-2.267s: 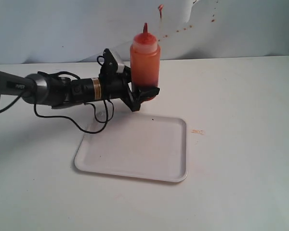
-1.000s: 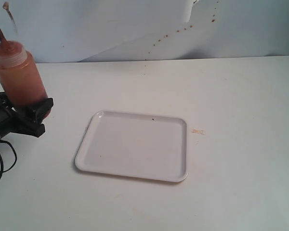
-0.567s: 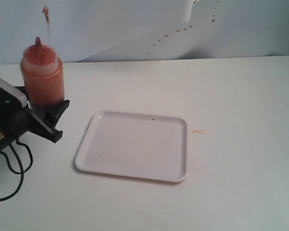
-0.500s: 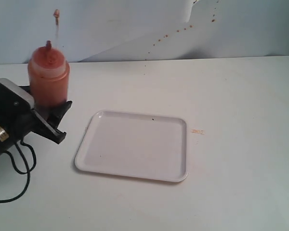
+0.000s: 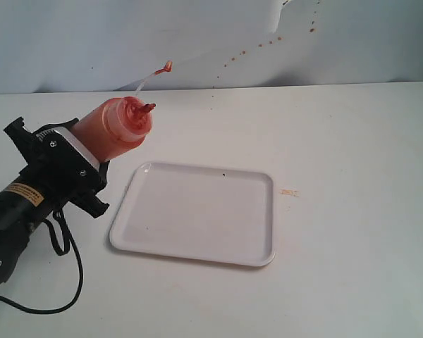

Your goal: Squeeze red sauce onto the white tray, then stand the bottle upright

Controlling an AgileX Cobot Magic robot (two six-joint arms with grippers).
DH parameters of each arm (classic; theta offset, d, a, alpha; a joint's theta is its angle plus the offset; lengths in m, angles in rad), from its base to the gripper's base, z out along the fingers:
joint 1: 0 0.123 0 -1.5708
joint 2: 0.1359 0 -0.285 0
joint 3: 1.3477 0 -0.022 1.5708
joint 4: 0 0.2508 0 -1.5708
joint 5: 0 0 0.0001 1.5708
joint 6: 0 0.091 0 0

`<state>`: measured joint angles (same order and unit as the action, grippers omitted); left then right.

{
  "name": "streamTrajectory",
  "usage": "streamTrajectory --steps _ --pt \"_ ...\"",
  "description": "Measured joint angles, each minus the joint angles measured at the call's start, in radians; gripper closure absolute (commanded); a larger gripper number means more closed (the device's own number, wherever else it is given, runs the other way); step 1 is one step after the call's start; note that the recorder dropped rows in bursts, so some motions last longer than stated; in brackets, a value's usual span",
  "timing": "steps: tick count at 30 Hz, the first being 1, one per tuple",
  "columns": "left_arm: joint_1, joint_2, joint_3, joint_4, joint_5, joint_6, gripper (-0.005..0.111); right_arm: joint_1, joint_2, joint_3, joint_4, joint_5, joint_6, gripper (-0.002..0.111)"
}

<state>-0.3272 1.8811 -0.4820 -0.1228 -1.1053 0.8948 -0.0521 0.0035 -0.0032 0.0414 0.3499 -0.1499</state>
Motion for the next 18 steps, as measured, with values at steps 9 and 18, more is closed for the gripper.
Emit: streamTrajectory --steps 9,18 --pt "0.000 0.000 0.000 -0.021 0.000 0.059 0.107 0.000 0.000 0.000 0.000 0.000 0.000 0.108" --pt "0.000 0.000 0.000 -0.021 0.000 0.062 0.107 0.000 0.000 0.000 0.000 0.000 0.000 0.108"
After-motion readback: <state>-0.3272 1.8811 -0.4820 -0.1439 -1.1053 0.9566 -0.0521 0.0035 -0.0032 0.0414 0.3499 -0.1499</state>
